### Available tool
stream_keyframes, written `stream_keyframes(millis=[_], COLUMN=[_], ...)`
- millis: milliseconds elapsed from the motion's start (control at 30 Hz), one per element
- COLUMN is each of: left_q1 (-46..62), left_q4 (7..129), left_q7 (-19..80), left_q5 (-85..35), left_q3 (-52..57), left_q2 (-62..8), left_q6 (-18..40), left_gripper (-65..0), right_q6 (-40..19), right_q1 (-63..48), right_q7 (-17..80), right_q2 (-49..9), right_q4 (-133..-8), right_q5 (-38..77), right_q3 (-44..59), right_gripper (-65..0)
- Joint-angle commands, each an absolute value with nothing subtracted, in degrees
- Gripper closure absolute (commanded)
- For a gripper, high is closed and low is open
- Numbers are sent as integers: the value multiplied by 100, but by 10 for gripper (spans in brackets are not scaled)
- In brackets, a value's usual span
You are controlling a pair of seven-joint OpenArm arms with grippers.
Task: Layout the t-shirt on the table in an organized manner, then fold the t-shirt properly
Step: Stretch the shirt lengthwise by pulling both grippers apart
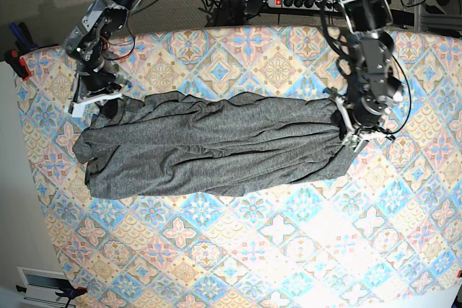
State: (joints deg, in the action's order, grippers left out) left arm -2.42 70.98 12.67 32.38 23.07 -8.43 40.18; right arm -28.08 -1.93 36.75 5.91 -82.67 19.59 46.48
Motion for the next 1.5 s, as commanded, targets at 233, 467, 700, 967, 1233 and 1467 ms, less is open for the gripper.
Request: stream_keyframes(millis=[233, 467, 700, 967, 1233, 1467], left_q1=[22, 31, 136, 303, 295, 558], left_q4=[6730, 6730, 6721, 6756, 6765, 6835], left_q7=[2334, 2325, 2325, 2325, 2325, 2325], left_q5=[4031, 4031, 4031, 4022, 4040, 4040], left_q3=[2404, 2853, 3134, 3160, 3442, 3512], left_q2=[-1393, -1578, -1842, -2079, -2237, -2193], left_q6=[4000, 4000, 4000, 4000, 4000, 4000], left_gripper=[-57, -57, -57, -57, -57, -57], right_q6=[-2211, -2176, -1692, -1508, -1393, -1393], right_q1=[-110, -110, -110, -127, -119, -171], right_q7=[3565, 3556, 3327, 3310, 3327, 3327], right_q2=[532, 374, 268, 233, 233, 233], right_q4=[-8092, -7978, -7996, -8057, -8840, -9226], right_q5=[2044, 2044, 2044, 2044, 2044, 2044], right_q3=[5165, 5174, 5754, 5789, 6475, 6378], right_gripper=[0, 0, 0, 0, 0, 0])
